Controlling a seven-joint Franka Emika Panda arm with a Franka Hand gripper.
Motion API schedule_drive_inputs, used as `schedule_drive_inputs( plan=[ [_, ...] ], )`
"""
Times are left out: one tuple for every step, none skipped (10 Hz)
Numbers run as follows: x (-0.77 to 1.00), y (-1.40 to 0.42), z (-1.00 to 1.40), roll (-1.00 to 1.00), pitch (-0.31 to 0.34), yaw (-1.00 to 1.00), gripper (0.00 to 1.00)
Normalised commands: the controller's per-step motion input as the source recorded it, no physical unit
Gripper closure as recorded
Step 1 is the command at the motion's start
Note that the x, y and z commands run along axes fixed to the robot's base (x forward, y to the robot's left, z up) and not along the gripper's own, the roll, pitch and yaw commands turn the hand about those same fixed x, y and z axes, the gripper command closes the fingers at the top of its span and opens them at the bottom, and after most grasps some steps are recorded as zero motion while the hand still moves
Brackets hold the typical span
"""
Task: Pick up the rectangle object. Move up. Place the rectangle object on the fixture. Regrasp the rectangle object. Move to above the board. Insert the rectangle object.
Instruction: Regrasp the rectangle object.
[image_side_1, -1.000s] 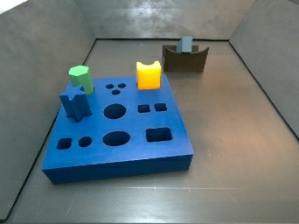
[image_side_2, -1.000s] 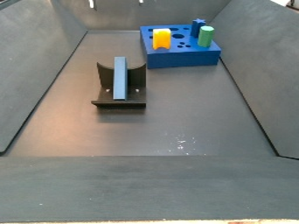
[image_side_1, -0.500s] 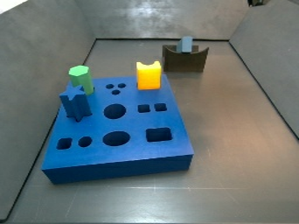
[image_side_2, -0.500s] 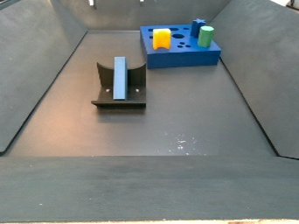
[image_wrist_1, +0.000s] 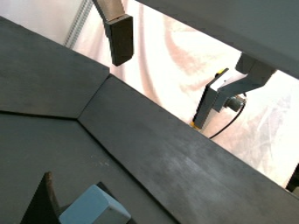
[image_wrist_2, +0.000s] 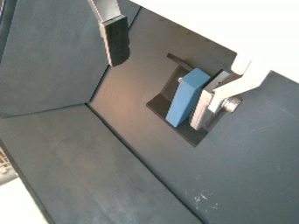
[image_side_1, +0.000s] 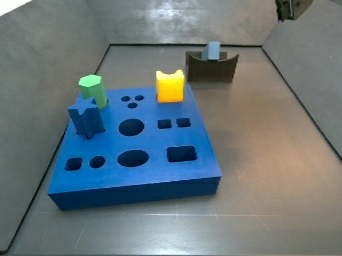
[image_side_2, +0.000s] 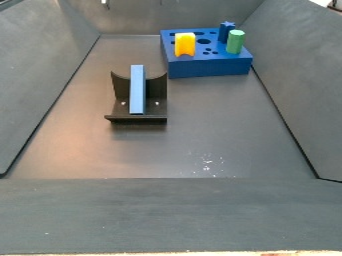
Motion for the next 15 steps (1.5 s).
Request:
schedule_drive_inputs(
  plan=[
    [0.08, -0.04, -0.01, 0.37, 0.124, 0.2, 0.0],
    [0.03, 0.07, -1.0, 0.32, -0.096, 0.34, 0.0],
    [0.03, 0.07, -1.0, 0.3, -0.128, 0.33, 0.0],
    [0.05, 0.07, -1.0, 0.27, -0.194, 0.26, 0.0],
    [0.06, 0.06, -1.0, 0.2, -0.265, 0.18, 0.0],
    [0.06, 0.06, -1.0, 0.16, -0.308, 0.11, 0.0],
    [0.06, 0.06, -1.0, 0.14, -0.321, 0.07, 0.0],
    [0.07, 0.06, -1.0, 0.12, -0.307, -0.02, 0.0],
    [0.07, 0.05, -1.0, 0.11, -0.283, -0.07, 0.0],
    [0.08, 0.05, -1.0, 0.11, -0.244, -0.1, 0.0],
    [0.08, 0.05, -1.0, 0.1, -0.183, -0.13, 0.0],
    [0.07, 0.04, -0.88, 0.09, -0.129, -0.13, 0.0],
    [0.07, 0.03, -0.77, 0.1, -0.095, -0.13, 0.0],
    [0.06, 0.02, -0.56, 0.09, -0.031, -0.12, 0.0],
    [0.06, 0.01, -0.42, 0.09, 0.011, -0.1, 0.0]
  ],
)
